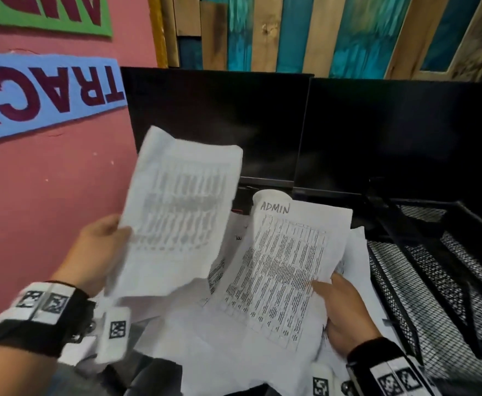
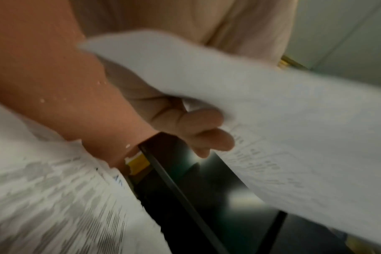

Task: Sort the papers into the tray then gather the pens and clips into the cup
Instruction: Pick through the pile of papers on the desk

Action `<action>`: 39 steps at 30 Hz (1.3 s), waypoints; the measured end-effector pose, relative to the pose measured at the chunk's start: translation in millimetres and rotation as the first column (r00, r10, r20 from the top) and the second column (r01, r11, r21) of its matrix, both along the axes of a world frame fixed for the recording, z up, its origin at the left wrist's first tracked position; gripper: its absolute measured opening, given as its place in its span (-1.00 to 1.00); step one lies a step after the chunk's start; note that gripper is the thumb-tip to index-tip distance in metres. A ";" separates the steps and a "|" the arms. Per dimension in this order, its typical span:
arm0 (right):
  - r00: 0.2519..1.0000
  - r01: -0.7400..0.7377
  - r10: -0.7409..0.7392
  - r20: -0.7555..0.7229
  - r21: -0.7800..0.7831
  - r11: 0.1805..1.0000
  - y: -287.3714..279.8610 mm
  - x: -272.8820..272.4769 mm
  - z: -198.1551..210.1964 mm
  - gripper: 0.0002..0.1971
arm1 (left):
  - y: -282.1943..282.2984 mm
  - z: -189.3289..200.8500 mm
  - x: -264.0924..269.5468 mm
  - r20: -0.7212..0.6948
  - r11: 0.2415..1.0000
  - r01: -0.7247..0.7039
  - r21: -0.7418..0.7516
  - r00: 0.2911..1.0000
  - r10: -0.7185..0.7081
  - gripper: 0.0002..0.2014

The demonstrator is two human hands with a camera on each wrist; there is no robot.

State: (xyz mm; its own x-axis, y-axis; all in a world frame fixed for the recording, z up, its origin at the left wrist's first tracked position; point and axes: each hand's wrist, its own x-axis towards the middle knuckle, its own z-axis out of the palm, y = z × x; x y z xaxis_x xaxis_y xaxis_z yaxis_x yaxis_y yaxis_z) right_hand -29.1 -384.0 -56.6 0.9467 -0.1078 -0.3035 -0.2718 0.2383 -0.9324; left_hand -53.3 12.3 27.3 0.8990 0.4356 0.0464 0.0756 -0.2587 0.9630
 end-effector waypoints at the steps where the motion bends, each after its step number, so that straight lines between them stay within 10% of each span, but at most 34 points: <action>1: 1.000 0.005 -0.005 -0.006 0.045 0.999 2.6 -1.7 1.4 -0.65 | -9.2 -8.6 3.6 -0.016 0.999 0.036 0.019 0.999 -0.036 -0.75; 11: 0.993 -0.088 0.098 -0.067 0.140 0.986 11.0 -10.2 9.7 -0.62 | -108.9 -70.8 26.5 -0.241 0.871 0.385 0.306 0.916 -0.320 -0.63; 15: 0.984 -0.159 0.172 0.035 -0.243 0.957 9.2 -4.4 -5.2 -0.66 | -114.0 -69.4 23.1 -0.260 0.855 0.457 0.244 0.880 -0.396 -0.63; 26: 0.988 -0.138 0.155 0.004 -0.429 0.893 11.8 4.9 -21.5 -0.56 | 23.7 -72.6 25.3 -0.412 0.910 0.079 0.407 0.905 0.106 -0.13; 39: 0.993 -0.112 0.118 -0.014 -0.444 0.889 18.3 2.5 -15.3 -0.55 | 30.8 -71.2 19.6 -0.383 0.980 -0.077 0.183 0.913 0.143 0.08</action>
State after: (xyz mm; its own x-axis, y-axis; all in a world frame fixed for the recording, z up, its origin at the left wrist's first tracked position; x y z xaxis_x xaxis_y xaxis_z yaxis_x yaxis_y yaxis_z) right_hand -26.6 -365.7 -71.9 0.9643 -0.1182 -0.2369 -0.2588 -0.2329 -0.9374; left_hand -33.7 43.1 -43.9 0.8056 0.5491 -0.2225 0.4754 -0.3749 0.7959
